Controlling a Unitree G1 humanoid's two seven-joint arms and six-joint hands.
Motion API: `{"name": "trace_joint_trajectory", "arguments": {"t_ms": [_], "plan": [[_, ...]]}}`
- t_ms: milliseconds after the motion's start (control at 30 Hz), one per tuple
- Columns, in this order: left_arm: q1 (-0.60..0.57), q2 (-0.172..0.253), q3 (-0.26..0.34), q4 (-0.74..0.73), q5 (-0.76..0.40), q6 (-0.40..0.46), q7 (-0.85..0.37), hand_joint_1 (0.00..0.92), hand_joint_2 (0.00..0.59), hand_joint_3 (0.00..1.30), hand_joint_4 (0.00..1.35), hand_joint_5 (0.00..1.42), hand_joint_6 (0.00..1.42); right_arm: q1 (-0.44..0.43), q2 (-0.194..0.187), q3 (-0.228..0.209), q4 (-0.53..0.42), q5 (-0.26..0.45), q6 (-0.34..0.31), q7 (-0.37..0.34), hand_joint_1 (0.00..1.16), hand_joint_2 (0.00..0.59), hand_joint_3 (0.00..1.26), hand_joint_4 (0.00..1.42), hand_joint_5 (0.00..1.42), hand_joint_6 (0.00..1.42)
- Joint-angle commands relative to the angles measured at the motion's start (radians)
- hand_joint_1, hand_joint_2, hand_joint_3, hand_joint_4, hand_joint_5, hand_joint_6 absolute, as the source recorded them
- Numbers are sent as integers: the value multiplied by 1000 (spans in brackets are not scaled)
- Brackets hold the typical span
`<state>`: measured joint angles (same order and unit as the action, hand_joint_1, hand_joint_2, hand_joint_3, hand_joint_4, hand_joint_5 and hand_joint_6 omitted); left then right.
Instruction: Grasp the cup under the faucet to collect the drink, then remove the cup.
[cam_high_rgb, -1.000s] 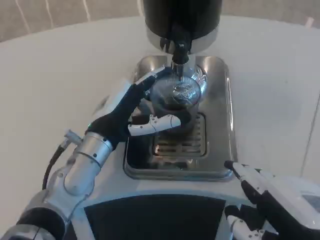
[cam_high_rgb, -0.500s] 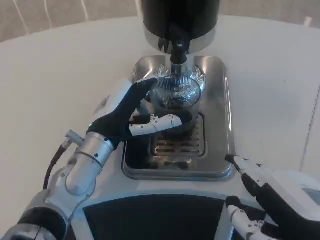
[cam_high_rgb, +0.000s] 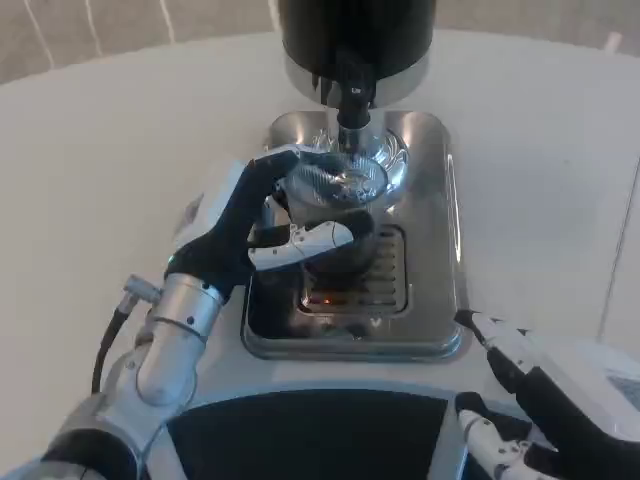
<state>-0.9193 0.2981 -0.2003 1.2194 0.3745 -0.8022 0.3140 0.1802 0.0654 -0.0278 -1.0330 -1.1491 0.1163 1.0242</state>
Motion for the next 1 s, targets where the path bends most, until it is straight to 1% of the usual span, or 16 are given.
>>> {"name": "trace_joint_trajectory", "arguments": {"t_ms": [33,100,200,300,433,633,767,833,900,1000], "plan": [[34,-4,8,-14,18,-20,78,500,85,826,867,1105,1421,15,45,-5,-14,3,11,7,78,579,4,0,0,0],[40,-3,10,-19,24,-23,106,523,96,898,959,1197,1424,11,41,-5,-14,1,12,6,80,578,4,0,0,0],[47,5,14,-25,28,-32,118,541,91,944,1026,1256,1424,1,40,-6,-14,-2,18,6,84,578,4,0,0,0],[53,12,16,-30,28,-38,118,539,92,958,1053,1285,1424,-5,39,-2,-14,-6,22,7,87,578,5,0,0,0],[60,28,26,-41,26,-50,110,551,81,974,1080,1302,1424,-11,37,15,-14,-15,31,7,91,577,5,0,0,0],[87,75,38,-65,23,-76,91,559,66,977,1097,1317,1424,-31,21,19,-14,-16,32,0,95,577,0,0,0,0],[104,95,50,-86,13,-90,84,561,61,973,1123,1332,1424,-51,-5,10,-14,-7,34,5,95,565,0,0,0,0],[118,109,61,-99,5,-102,77,561,59,970,1126,1333,1424,-61,-18,4,-14,0,43,11,92,564,0,0,0,0],[132,120,74,-112,-2,-111,69,562,56,967,1129,1343,1424,-81,-39,-4,-14,7,56,14,89,561,0,0,0,0],[152,132,96,-132,-11,-119,60,562,56,967,1140,1347,1424,-100,-64,-6,-13,13,76,15,85,558,0,0,0,0]]}}
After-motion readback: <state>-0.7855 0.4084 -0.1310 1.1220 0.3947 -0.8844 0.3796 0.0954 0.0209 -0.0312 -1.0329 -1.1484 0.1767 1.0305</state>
